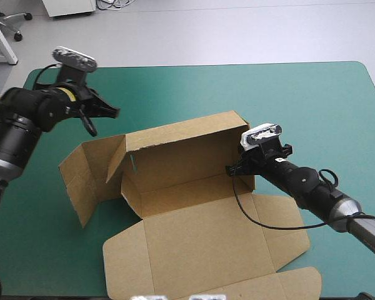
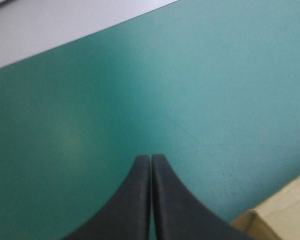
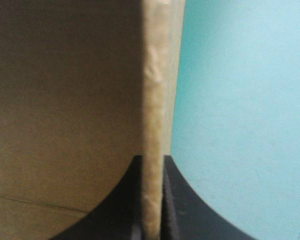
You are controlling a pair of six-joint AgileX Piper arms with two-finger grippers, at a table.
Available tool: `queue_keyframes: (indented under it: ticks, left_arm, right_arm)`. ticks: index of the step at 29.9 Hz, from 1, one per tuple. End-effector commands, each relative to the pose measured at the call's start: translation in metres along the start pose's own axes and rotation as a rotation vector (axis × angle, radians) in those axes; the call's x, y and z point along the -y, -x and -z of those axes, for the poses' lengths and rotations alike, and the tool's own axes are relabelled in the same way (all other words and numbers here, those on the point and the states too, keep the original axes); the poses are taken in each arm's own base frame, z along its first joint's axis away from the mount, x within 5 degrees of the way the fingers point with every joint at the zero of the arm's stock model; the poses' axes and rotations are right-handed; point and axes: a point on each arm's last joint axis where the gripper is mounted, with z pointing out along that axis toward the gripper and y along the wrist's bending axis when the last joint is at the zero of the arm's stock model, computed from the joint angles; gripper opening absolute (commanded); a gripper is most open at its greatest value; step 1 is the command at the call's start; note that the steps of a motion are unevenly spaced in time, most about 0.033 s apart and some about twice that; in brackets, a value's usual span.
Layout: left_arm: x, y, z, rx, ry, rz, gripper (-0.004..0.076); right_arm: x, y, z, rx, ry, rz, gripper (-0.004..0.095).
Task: Fold the box
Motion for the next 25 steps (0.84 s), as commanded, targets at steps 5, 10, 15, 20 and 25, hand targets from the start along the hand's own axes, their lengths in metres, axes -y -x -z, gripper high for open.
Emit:
queue_keyframes:
  ticks: [5,10,15,20,25]
  left_arm:
    - [-0.073,-0.004,0.007,0.144,-0.072,0.267,-0.0006]
    - [-0.086,-0.019,-0.019,0.018,-0.111,0.311,-0.0006]
    - [-0.087,-0.028,-0.04,-0.067,-0.152,0.326,-0.0015]
    - [-0.091,-0.024,-0.041,-0.025,-0.117,0.323,-0.0015]
    - [-0.093,-0.025,-0.041,-0.029,-0.084,0.299,-0.0015]
  right_arm:
    - [-0.007,0.012,0.006,0.031,0.05,0.021,-0.0014]
    - [-0.008,0.011,0.006,0.023,0.071,0.022,-0.0014]
    - [-0.01,0.01,0.007,0.013,0.09,-0.007,-0.0014]
    - [-0.009,0.01,0.006,0.013,0.085,-0.03,-0.0012]
    - [0.002,0.007,0.007,-0.034,0.099,-0.055,-0.0012]
